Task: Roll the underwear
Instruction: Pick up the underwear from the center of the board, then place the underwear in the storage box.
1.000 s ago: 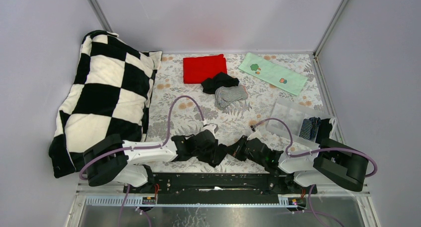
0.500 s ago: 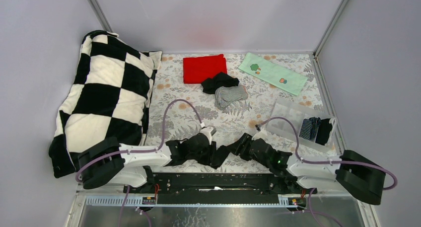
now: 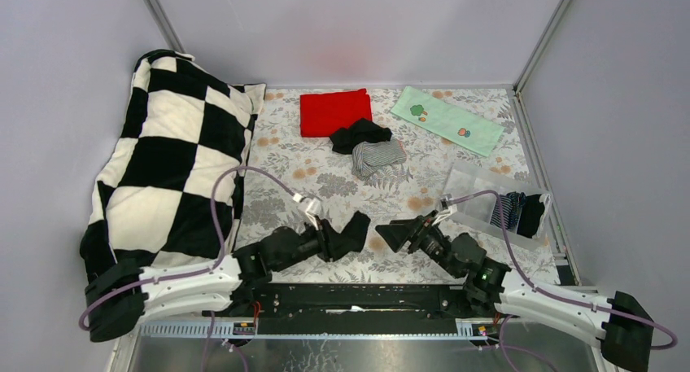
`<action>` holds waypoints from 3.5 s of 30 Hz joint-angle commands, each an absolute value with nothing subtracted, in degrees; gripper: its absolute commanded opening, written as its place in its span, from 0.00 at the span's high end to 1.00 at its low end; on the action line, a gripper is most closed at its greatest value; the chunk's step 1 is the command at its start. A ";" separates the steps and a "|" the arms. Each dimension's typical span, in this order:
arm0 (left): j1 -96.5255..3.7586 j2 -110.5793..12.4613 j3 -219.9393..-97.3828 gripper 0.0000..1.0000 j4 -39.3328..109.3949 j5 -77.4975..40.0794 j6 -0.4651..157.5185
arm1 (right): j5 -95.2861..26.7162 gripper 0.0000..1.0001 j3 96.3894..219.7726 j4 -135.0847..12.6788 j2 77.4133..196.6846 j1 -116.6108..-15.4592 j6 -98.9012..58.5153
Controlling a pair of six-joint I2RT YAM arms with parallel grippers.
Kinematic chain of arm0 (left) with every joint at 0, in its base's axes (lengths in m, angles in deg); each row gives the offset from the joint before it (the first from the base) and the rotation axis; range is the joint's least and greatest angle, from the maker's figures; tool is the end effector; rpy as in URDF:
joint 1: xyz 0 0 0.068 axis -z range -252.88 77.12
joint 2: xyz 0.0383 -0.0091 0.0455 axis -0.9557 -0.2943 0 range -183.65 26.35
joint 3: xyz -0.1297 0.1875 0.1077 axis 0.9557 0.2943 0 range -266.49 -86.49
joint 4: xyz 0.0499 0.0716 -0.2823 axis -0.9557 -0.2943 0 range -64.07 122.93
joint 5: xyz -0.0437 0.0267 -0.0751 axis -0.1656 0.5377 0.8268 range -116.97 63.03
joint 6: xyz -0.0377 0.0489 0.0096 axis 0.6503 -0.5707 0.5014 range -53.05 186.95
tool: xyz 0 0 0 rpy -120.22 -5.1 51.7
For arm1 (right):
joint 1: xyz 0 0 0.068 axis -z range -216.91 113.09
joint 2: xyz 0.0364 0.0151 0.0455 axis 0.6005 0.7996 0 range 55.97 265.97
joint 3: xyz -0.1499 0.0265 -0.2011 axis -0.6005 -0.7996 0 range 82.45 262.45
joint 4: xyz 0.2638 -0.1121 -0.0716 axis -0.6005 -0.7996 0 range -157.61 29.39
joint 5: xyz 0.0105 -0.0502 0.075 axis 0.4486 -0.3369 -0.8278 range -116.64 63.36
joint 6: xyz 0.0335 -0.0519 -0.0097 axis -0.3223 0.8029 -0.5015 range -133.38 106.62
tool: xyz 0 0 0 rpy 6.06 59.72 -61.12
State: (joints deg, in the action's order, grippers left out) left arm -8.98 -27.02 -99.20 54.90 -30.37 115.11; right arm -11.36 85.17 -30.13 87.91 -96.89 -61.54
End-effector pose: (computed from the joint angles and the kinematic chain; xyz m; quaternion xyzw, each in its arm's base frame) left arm 0.1092 -0.2167 0.1317 0.0941 0.8068 -0.4698 0.3456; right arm 0.1152 0.1743 0.1596 0.0232 0.6992 0.5191 0.4910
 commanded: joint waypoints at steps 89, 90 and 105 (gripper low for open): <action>-8.68 -17.66 -110.31 0.01 65.76 -35.33 84.12 | -9.72 1.00 135.22 -57.03 112.44 -85.93 -25.00; -8.72 -18.79 -111.34 0.01 63.45 -36.34 85.14 | -10.48 1.00 135.93 -59.51 113.23 -83.48 -25.20; -34.03 -31.89 -126.76 0.01 27.23 -21.39 101.68 | -18.36 1.00 147.33 -88.07 121.51 -49.57 -23.79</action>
State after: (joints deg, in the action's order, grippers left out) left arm -25.95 -32.00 -126.11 37.40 -28.64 96.55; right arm -16.71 141.41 -79.52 121.09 -57.14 -24.60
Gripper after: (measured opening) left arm 0.987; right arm 0.315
